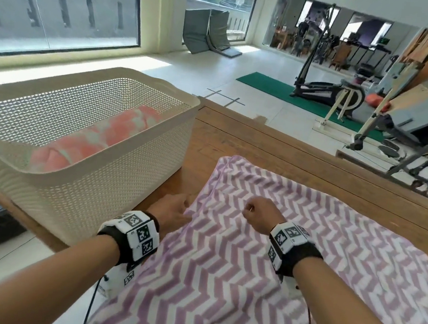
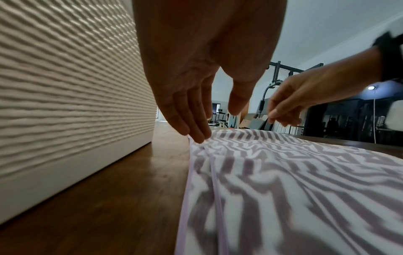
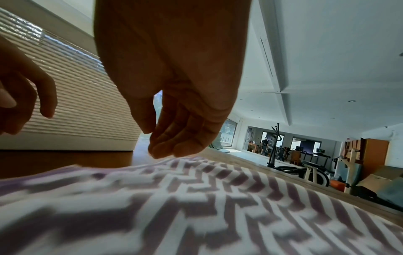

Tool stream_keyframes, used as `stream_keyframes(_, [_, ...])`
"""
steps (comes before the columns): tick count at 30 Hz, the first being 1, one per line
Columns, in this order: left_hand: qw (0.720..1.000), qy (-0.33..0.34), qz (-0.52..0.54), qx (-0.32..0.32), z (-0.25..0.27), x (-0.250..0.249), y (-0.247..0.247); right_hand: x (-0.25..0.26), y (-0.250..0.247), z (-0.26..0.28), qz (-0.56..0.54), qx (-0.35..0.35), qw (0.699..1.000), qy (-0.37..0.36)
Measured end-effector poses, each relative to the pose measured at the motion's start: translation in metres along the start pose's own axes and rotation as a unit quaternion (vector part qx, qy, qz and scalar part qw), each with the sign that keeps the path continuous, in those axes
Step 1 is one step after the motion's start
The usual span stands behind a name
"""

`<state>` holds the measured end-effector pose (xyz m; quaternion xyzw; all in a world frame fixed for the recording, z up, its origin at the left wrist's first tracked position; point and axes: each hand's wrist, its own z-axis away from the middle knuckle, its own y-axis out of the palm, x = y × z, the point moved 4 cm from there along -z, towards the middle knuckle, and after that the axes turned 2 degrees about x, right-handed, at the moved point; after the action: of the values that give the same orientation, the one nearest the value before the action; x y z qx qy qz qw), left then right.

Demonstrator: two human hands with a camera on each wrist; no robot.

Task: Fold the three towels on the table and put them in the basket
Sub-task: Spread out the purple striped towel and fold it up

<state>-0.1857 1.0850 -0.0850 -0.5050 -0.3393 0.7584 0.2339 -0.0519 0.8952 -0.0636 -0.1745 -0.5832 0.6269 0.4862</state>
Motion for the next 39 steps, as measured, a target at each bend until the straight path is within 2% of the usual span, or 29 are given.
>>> stream_keyframes(5, [1.0,-0.008,0.006,-0.021,-0.104,-0.036,-0.003,-0.029,-0.035,-0.118,-0.006,-0.061,0.998,-0.011])
stream_keyframes(10, [0.999,-0.02,-0.008,-0.029,-0.195,-0.05,0.008,-0.057,-0.046,-0.217,-0.033,-0.085,0.996,-0.01])
stream_keyframes(15, [0.992,0.016,-0.114,-0.047,-0.259,-0.052,0.015,-0.073,-0.028,-0.284,-0.028,-0.046,0.999,0.008])
stream_keyframes(19, [0.979,0.052,-0.197,-0.001,-0.297,-0.053,0.026,-0.079,-0.016,-0.307,-0.004,-0.026,1.0,0.0])
stream_keyframes(21, [0.983,0.05,-0.174,0.013,-0.307,-0.054,0.028,-0.081,-0.019,-0.313,-0.024,-0.029,0.999,-0.013])
stream_keyframes(25, [0.993,0.03,-0.112,-0.011,-0.32,-0.048,0.024,-0.075,-0.044,-0.32,-0.106,-0.091,0.987,-0.079])
stream_keyframes(28, [0.994,0.005,-0.111,-0.023,-0.328,-0.05,0.024,-0.064,-0.056,-0.324,-0.127,-0.074,0.981,-0.127])
stream_keyframes(31, [0.996,-0.019,-0.024,-0.083,-0.332,-0.053,0.019,-0.067,-0.061,-0.326,-0.109,-0.082,0.984,-0.11])
stream_keyframes(34, [0.983,-0.038,0.081,-0.162,-0.327,-0.05,0.006,-0.07,-0.064,-0.326,-0.08,-0.101,0.987,-0.094])
stream_keyframes(37, [0.985,-0.055,0.114,-0.119,-0.324,-0.047,0.003,-0.063,-0.058,-0.328,-0.075,-0.072,0.989,-0.103])
stream_keyframes(39, [0.989,-0.076,0.094,-0.089,-0.324,-0.044,0.007,-0.059,-0.047,-0.331,-0.064,-0.009,0.993,-0.098])
